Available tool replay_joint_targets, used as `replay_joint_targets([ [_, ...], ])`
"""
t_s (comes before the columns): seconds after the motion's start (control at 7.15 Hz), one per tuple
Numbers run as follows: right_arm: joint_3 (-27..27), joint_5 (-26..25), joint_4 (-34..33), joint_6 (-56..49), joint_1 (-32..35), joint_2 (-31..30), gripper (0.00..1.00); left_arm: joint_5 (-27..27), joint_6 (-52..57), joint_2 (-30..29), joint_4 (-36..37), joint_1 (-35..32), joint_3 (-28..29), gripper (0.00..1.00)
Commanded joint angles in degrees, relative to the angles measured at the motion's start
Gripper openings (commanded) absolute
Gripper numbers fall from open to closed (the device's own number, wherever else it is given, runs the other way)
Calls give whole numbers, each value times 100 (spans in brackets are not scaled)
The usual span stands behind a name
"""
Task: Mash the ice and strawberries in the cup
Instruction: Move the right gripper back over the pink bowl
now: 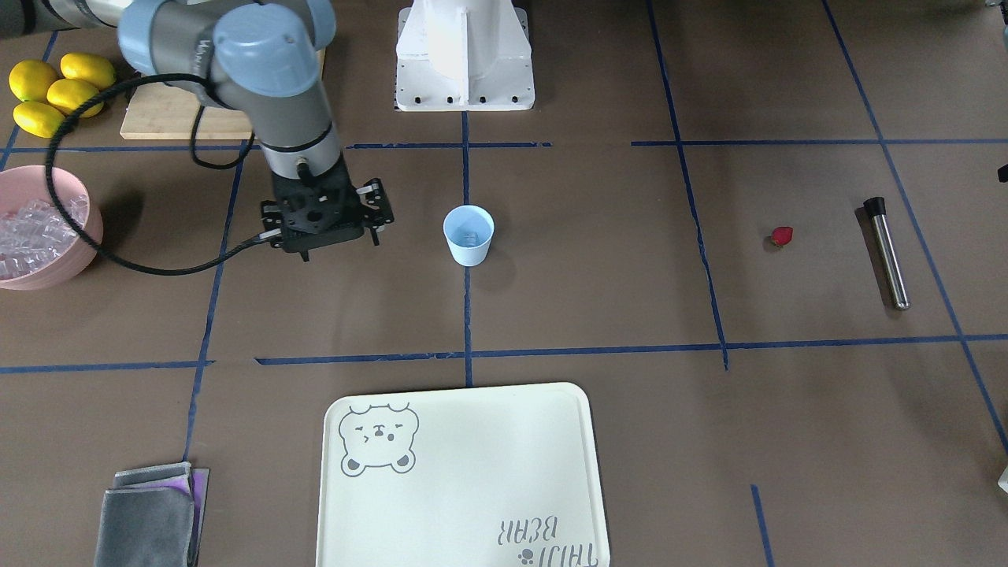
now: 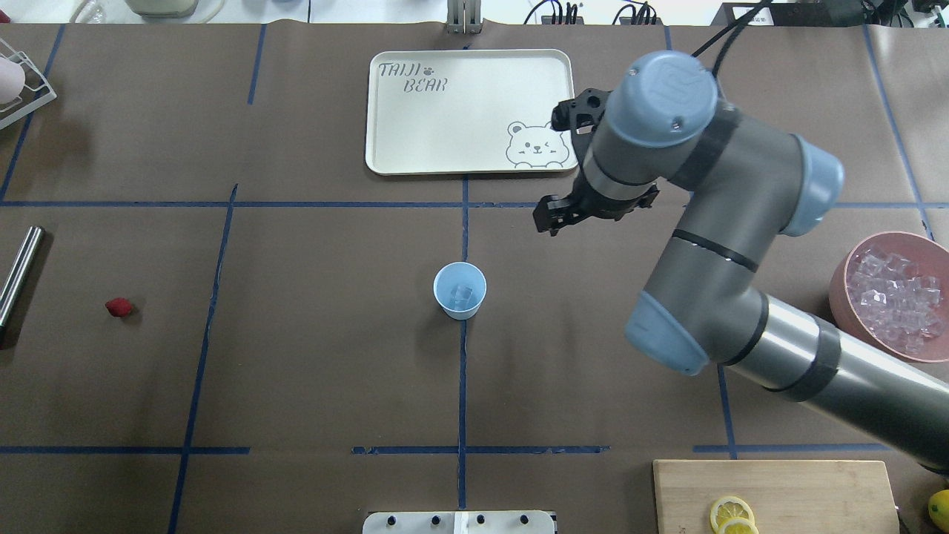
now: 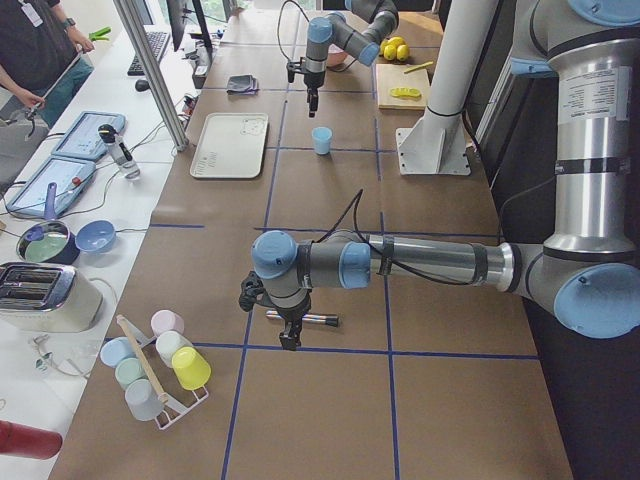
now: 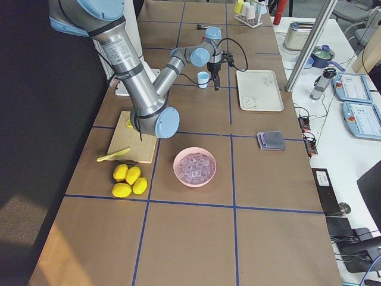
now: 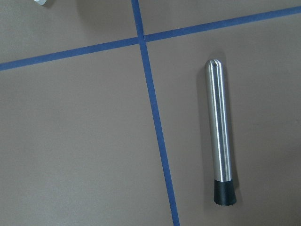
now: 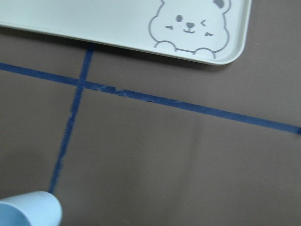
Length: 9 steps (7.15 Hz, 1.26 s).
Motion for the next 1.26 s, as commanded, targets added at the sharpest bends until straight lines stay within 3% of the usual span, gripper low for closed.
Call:
replay_joint_targets([
  [0.0,489,459,47,-1316,701,-967,98,0,3,0,0,0,0,100],
  [0.28,534,1117,74,-2869,1622,-1784,98,0,-6,0,8,0,0,100],
  [0.56,508,1654,729,-3866,2353,-2784,97,0,-6,9,0,0,-9,100],
  [0.84,456,1701,1678,-4081,2471,-3770,97,0,3,9,8,0,-9,100],
  [1.12,237,1561,2155,-4081,2471,-4239,96,0,-6,9,9,0,-17,100],
])
